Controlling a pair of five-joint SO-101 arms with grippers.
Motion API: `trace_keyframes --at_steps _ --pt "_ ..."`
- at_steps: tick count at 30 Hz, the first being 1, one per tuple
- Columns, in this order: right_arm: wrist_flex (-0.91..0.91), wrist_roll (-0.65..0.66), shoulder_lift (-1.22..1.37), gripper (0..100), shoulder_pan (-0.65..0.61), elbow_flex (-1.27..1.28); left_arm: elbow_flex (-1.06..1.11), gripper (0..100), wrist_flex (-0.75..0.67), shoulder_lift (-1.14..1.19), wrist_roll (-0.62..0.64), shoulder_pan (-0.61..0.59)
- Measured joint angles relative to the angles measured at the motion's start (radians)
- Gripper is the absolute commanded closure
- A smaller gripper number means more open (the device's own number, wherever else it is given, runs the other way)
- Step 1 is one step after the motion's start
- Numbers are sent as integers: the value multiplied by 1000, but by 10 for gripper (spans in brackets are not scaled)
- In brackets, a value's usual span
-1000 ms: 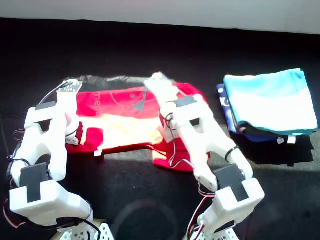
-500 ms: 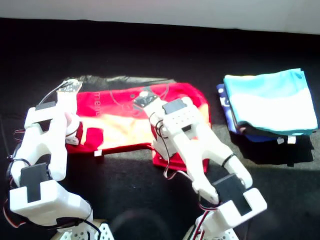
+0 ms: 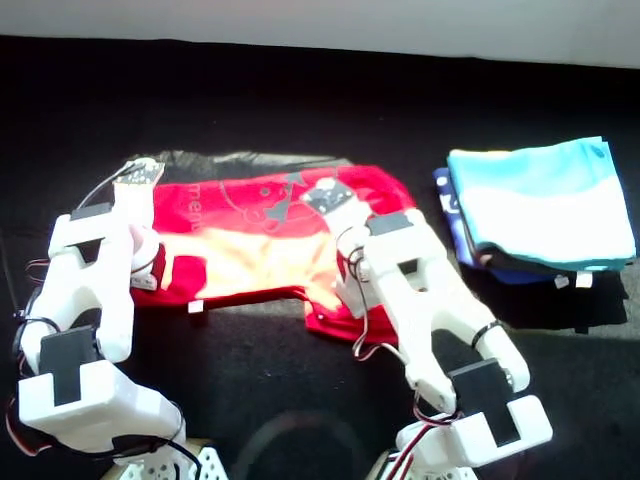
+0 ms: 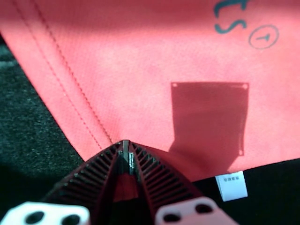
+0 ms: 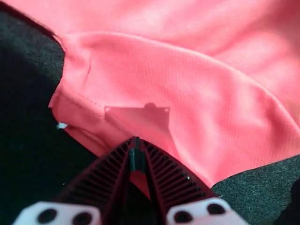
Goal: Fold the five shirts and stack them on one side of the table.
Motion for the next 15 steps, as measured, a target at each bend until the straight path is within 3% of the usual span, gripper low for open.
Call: trace_keyframes --at_steps 6,13,15 --pt "60 3 0 992 -133 44 0 991 0 0 0 0" --pt "115 3 -25 986 -155 38 0 991 0 0 0 0" --pt "158 3 -55 941 -157 18 0 991 0 0 0 0"
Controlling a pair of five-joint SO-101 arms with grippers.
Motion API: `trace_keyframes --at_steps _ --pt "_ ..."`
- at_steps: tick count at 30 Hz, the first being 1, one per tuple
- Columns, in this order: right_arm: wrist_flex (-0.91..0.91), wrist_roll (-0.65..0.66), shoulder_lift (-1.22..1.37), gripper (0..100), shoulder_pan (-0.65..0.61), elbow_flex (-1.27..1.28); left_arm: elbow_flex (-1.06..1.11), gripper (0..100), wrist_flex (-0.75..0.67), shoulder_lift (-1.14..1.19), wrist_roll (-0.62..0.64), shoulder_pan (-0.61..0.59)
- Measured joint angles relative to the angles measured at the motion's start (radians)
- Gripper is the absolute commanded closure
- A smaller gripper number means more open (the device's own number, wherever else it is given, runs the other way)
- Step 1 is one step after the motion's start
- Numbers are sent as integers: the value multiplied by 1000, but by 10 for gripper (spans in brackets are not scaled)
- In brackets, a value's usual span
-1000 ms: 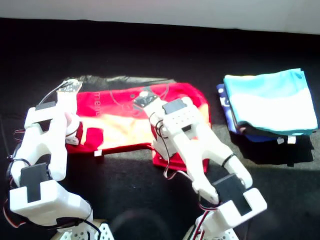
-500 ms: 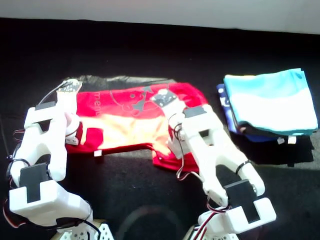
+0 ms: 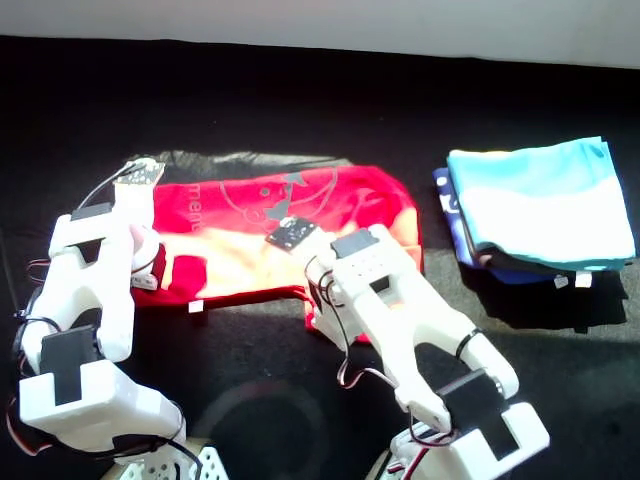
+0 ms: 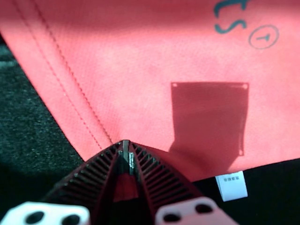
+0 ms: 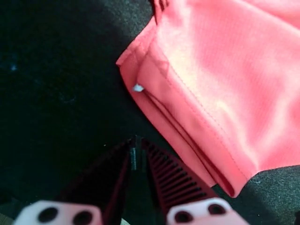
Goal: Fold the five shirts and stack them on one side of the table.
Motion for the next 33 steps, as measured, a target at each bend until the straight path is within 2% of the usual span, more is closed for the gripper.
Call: trace_keyframes --at_steps 4,6,10,13,25,27,32,33 --pt "51 0 -38 745 0 -15 0 991 0 0 0 0" --pt "55 37 -40 693 0 -15 0 991 0 0 0 0" --pt "49 176 -40 691 0 -15 0 991 0 0 0 0" --pt "17 232 -15 691 0 -15 0 991 0 0 0 0" --pt "-104 244 253 692 0 -43 0 991 0 0 0 0" --pt "-107 244 270 725 0 -46 0 991 0 0 0 0" --pt "-123 244 275 991 9 -64 0 991 0 0 0 0" --pt "-130 244 275 994 11 -71 0 991 0 0 0 0"
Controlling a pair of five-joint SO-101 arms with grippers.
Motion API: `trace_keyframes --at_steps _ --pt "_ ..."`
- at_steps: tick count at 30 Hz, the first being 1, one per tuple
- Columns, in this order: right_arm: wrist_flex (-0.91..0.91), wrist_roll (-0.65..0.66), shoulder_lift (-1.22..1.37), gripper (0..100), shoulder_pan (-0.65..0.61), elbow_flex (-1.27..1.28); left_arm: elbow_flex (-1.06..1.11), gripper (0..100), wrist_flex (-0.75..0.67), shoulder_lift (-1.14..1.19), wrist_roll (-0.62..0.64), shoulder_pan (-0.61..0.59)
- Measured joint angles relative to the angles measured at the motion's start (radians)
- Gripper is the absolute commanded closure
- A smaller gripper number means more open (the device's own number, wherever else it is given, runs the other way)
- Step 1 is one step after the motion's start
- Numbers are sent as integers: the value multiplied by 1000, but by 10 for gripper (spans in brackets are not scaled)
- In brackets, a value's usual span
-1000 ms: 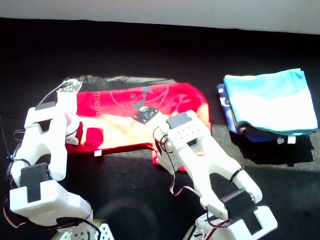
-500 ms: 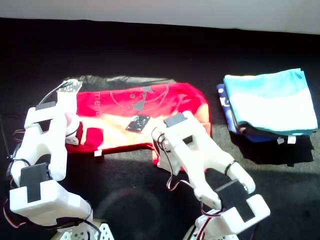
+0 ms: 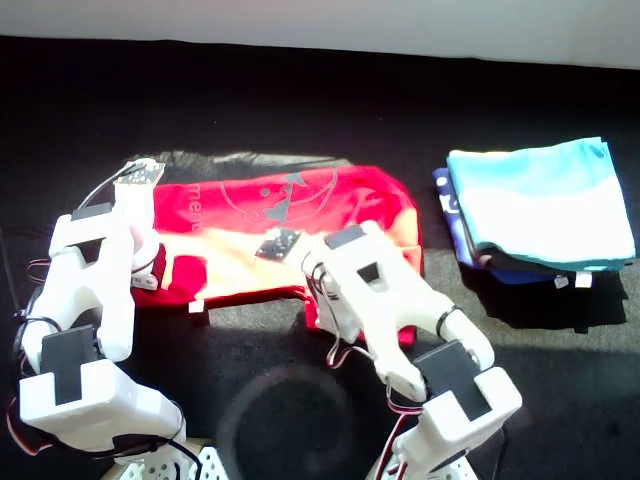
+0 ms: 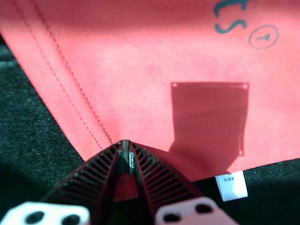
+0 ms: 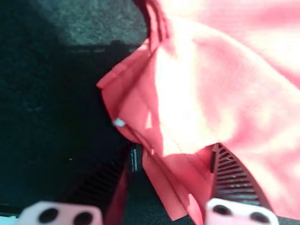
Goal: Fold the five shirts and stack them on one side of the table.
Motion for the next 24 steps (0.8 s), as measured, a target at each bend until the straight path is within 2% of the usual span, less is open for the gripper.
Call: trace_keyframes --at_steps 12,24 --pt "57 8 34 992 160 -224 0 991 0 0 0 0" --pt "104 8 78 990 164 -549 0 991 0 0 0 0"
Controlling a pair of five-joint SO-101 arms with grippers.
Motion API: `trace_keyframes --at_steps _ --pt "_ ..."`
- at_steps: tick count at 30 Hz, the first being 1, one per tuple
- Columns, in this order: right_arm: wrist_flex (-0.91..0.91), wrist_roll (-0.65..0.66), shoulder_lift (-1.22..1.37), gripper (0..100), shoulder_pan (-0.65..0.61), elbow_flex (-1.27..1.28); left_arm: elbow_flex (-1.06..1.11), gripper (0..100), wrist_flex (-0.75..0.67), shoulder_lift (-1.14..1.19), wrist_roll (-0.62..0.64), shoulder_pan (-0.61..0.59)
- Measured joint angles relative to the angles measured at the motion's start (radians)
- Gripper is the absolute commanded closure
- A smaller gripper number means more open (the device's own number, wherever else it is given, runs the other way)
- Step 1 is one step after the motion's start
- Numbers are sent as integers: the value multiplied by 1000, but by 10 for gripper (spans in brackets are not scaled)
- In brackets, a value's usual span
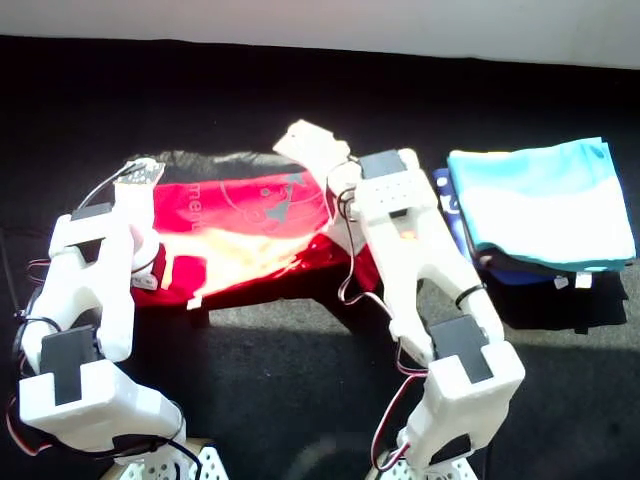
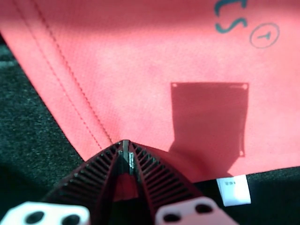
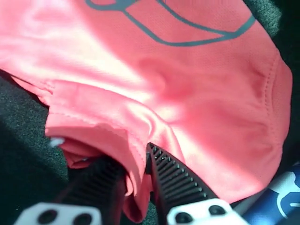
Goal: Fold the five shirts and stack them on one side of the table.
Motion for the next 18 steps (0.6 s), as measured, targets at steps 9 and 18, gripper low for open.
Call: trace_keyframes --at_steps 9,18 --pt "14 0 293 841 0 -293 3 991 0 0 0 0" --pt "15 -186 499 828 52 -603 6 991 -2 -2 0 0"
